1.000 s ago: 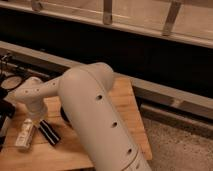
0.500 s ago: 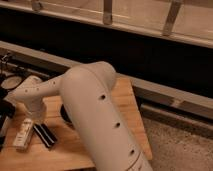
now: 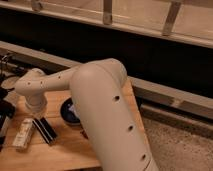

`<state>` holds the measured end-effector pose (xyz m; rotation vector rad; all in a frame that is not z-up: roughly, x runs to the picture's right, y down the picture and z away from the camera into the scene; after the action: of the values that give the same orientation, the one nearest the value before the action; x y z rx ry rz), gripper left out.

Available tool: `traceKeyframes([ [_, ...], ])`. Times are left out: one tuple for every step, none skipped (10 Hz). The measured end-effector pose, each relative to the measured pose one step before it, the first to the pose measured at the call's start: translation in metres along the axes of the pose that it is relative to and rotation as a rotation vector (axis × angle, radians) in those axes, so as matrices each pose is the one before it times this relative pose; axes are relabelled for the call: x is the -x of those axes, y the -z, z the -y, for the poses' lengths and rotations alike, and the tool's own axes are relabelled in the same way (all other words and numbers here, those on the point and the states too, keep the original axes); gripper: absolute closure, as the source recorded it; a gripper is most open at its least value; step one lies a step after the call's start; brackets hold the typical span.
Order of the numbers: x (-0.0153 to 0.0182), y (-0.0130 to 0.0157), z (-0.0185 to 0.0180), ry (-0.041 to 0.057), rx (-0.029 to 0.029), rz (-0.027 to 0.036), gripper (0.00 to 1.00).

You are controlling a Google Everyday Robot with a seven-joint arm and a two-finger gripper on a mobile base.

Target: Place the eraser in the ceramic cup

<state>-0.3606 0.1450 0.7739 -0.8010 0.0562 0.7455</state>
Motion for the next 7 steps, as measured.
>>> traceKeyframes([
  [-0.00344,-0.00251,-0.00130,0.00929,-0.00796,-0.00769,0.75],
  [-0.00207,-0.00252,-0.00139,0.00229,0.00004,-0.00400,0.67],
  [-0.00213,-0.00148,0.00232,-0.00192,-0.00377,-0.00036,0.55],
  [-0.00113,-0.00001,0.00111,-0.00133,0.00022,-0.00047,0.47],
  [-0.00036,-0.00060,-0.00028,0.00438,0.00397,-0.00239,0.38],
  [0.00015,-0.00247,-0.00107,0.00936,0.01243,-0.01540,0.27],
  [-0.00034,-0.00419,-0.00029,0.00770,0.01357,-0.02557,0.21],
])
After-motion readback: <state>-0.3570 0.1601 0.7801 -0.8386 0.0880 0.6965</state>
